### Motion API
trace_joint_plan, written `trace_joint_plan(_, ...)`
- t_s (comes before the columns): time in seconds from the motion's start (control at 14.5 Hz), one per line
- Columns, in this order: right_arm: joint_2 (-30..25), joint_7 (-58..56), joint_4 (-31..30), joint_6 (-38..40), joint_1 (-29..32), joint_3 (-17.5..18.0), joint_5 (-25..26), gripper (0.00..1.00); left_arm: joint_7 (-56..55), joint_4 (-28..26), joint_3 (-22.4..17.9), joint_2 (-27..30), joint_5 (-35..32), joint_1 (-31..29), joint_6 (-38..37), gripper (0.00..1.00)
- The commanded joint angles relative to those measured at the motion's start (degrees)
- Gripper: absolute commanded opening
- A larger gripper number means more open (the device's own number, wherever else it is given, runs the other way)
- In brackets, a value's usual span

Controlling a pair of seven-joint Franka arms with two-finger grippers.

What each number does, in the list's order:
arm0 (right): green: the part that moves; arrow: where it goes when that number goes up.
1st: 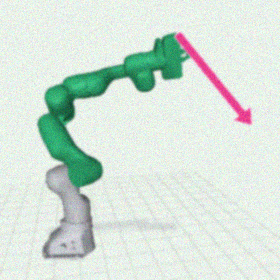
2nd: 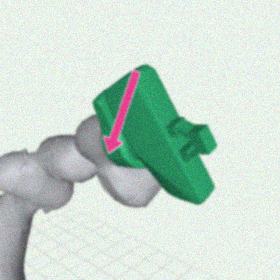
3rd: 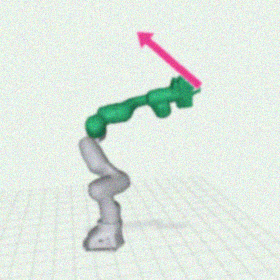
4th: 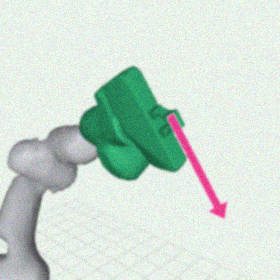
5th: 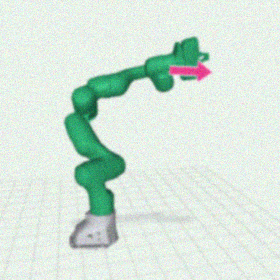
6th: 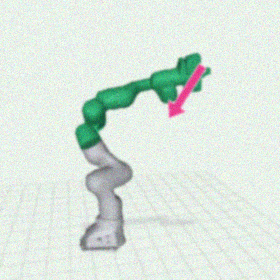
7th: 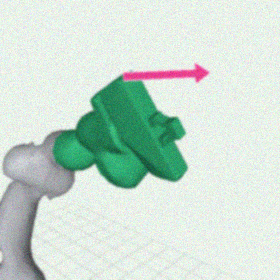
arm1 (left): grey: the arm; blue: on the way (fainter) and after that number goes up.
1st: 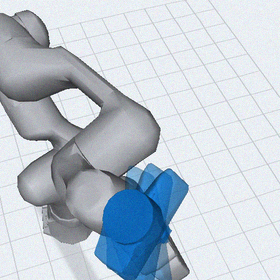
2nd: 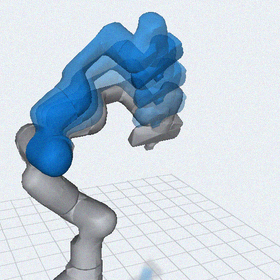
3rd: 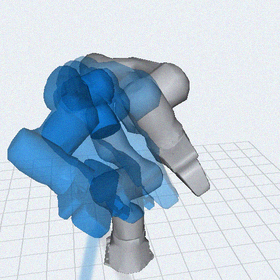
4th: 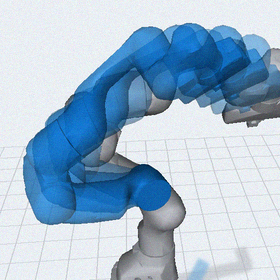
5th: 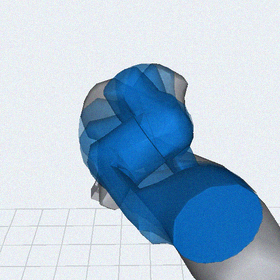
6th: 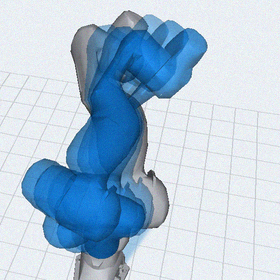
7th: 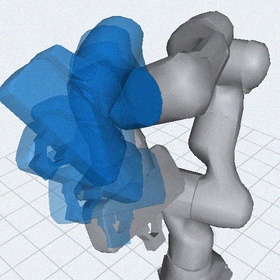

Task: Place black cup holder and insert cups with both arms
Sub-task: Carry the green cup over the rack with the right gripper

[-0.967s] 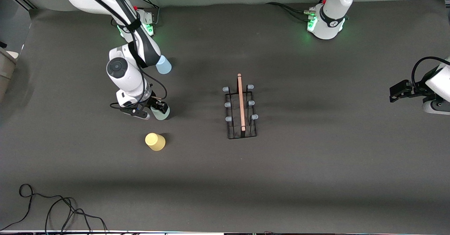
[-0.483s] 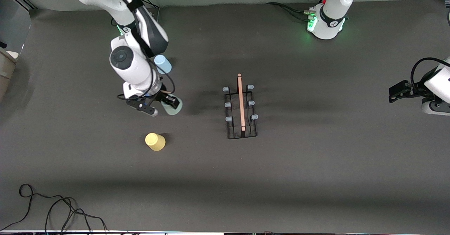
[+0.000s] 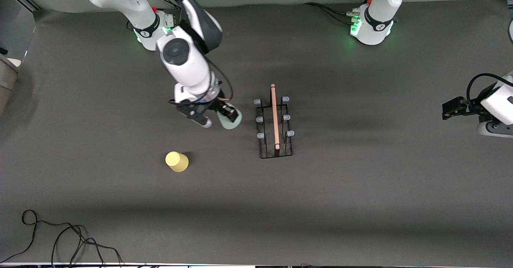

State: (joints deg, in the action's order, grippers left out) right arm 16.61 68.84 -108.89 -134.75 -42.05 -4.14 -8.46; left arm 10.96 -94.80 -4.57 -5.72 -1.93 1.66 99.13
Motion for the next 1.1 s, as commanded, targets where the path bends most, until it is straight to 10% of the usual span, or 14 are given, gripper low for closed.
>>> trace_joint_plan(0.0, 4.5, 5.8, 7.4, 1.3, -2.9, -0.5, -0.7, 0.0, 2.2, 1.0, 0.2, 0.7, 0.1, -2.3, -0.5, 1.0)
trace_joint_plan(1.04, 4.1, 8.5, 8.5, 7.9, -7.6, -1.0, -0.5, 0.0, 4.1, 0.9, 0.2, 0.8, 0.2, -3.0, -1.1, 1.0)
